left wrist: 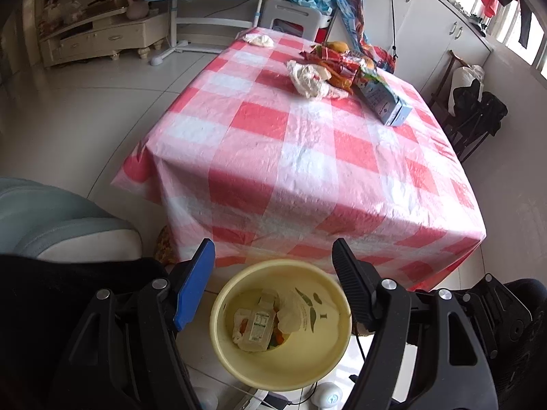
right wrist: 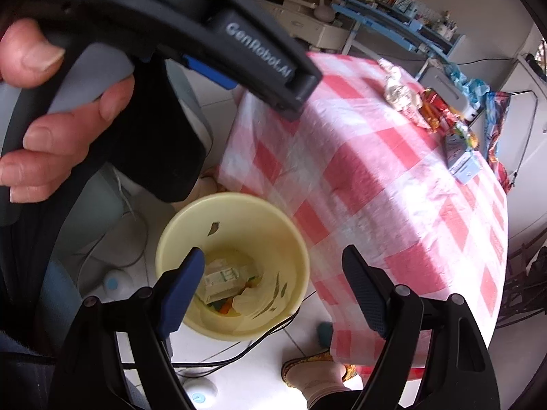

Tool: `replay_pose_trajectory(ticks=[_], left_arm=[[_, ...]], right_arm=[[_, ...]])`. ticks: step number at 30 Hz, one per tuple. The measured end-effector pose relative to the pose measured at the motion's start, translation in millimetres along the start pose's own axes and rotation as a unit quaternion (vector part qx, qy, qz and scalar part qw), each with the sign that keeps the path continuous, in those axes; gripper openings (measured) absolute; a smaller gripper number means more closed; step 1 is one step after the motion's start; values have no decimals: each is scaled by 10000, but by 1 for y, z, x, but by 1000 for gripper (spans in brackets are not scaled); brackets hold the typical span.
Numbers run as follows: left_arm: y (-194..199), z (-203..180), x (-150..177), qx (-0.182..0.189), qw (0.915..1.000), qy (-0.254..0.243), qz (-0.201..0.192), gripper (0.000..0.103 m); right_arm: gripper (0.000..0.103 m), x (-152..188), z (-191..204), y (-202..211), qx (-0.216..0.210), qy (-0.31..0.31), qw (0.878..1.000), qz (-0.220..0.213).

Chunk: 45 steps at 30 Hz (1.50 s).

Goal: Collect trash
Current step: 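Move the left tool back to the table and grasp the white plastic bag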

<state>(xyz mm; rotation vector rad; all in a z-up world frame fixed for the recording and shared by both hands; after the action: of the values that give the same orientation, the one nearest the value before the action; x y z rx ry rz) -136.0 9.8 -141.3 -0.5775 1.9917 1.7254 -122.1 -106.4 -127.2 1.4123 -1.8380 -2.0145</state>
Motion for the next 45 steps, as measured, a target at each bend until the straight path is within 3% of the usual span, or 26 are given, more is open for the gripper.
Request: replay_pose_trajectory(ticks=[7, 13, 23, 27, 30, 31, 32, 34, 35, 40, 45], left_arm=[[-2, 4, -50, -26, 9999, -47, -143, 68], [-26, 12, -105, -82, 9998, -15, -182, 68], [-97, 8, -184, -291, 9994, -181, 81, 68], [-136, 8, -207, -425, 9977, -322, 408, 68], [-160, 10, -211, -244, 9973, -228, 654, 68], [-165, 9, -212, -84, 9973, -146, 720, 59], [-168, 7, -213, 126, 9970, -80, 762, 38], [-166, 1, -215, 358, 9964, -128, 764, 21], [-160, -1, -220, 284, 9971, -249, 653, 17], [-135, 4, -240, 8, 9982, -535, 255, 11], [-119, 17, -260, -88, 9987, -496, 24, 11]], right_arm=[[79, -17, -24, 11, 273, -216, 9988, -356], [79, -35, -50, 16, 319, -429, 9967, -612], [79, -76, -97, -11, 203, -514, 9965, -625], [79, -86, -106, -24, 155, -447, 9972, -570], [79, -93, -112, -36, 168, -310, 9981, -505], [79, -95, -114, -39, 170, -288, 9982, -496], [79, -98, -116, -43, 163, -283, 9983, -491], [79, -103, -121, -47, 150, -291, 9982, -500], [79, -105, -123, -49, 143, -299, 9982, -508], [78, -122, -136, -59, 92, -472, 9968, -639], [76, -144, -152, -77, 137, -719, 9949, -700]])
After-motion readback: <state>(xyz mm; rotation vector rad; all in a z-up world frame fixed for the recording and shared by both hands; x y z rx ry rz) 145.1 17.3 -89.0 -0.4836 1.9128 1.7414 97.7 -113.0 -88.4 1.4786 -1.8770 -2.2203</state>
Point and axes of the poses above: each gripper's, at about its wrist camera, not at the fingertips, and y roughly against the way its jaws point, z to its left, x to its underside, the point moved 7 cm from there along -y, roughly the way its jaws point, and after that the axes turned 9 degrees about -y, right-handed, at the moved point
